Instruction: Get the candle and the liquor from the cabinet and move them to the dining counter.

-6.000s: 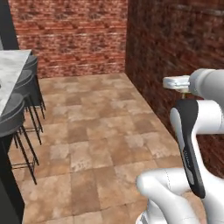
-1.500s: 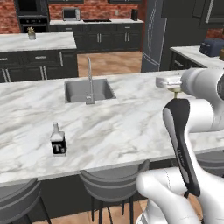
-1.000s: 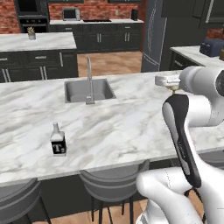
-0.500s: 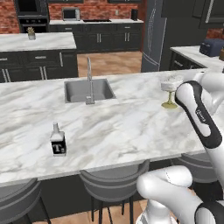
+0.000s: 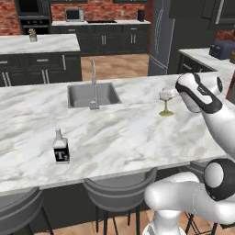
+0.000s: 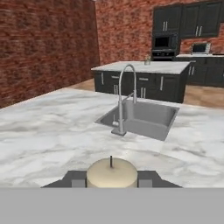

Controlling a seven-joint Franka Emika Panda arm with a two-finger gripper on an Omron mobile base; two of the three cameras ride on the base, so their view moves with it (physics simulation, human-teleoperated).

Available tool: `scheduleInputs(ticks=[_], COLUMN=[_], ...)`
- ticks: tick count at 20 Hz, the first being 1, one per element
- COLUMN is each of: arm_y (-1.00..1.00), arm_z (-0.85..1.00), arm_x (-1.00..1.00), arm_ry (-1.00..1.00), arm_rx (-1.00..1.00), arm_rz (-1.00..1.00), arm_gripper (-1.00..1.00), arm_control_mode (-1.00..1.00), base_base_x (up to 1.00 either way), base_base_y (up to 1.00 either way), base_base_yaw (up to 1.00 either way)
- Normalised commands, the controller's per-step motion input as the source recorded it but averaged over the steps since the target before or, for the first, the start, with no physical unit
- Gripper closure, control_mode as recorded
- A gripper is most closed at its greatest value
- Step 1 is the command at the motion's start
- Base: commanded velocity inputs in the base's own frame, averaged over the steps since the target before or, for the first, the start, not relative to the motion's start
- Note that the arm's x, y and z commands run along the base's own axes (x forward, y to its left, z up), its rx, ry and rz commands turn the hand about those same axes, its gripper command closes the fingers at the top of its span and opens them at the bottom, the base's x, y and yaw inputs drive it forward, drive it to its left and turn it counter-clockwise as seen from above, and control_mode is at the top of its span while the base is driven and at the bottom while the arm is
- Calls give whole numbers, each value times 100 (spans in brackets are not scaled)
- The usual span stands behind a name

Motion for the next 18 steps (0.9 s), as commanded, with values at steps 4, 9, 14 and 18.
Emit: scheduleInputs(ticks=[4,9,14,18], arm_y=[22,18,0,0], arm_z=[-45,-67,-87,-63], arm_x=[69,62,60,34], arm_ry=[20,13,1,-6], arm_rx=[0,0,0,2], arm_rz=[10,9,15,16], arm_gripper=[100,100,100,100], arm_control_mode=[-100,-100,-100,-100], base_base_x=[0,0,0,0], base_base_y=[0,0,0,0], base_base_yaw=[0,0,0,0])
